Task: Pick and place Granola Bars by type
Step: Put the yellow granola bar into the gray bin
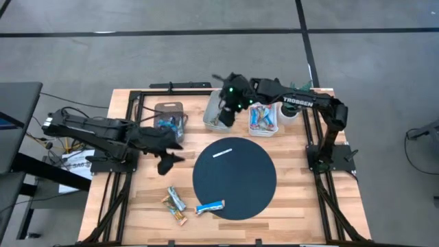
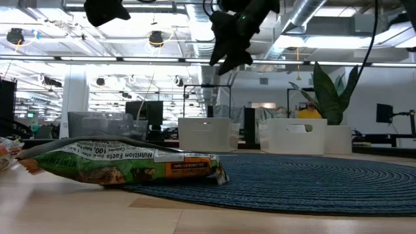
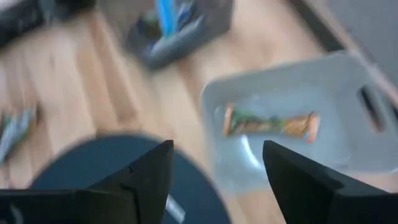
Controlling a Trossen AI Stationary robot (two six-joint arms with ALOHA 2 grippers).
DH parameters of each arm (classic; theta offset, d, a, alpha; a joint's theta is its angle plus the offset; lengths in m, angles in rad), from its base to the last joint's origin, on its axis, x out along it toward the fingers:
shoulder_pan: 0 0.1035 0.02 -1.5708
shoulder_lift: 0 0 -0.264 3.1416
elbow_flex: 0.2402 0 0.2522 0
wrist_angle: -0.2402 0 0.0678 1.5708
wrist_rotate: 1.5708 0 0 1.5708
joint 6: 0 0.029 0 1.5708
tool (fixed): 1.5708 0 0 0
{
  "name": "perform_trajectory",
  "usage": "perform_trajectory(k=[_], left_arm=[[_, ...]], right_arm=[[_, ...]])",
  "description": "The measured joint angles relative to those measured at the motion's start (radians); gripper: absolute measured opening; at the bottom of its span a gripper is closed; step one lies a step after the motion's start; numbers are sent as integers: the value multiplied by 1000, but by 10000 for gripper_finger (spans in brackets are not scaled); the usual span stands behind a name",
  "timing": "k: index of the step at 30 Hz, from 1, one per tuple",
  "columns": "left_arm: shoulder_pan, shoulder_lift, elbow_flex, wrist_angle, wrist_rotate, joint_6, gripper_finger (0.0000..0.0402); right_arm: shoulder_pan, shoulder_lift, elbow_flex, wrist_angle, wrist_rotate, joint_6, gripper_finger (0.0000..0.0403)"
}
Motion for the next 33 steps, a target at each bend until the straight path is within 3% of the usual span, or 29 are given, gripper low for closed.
perform_trajectory(k=[8, 17, 25, 33], left_arm=[[-61, 204, 0, 24, 158, 95, 238], [-116, 434, 0, 191, 262, 113, 238], [-152, 573, 0, 385, 272, 40, 238], [-209, 685, 0, 442, 310, 18, 238]], right_arm=[[93, -18, 1, -166, 1, -64, 236], [136, -93, 1, -237, 2, -63, 232], [135, -229, 1, -241, 6, -23, 232], [137, -356, 1, -209, 8, -11, 232]])
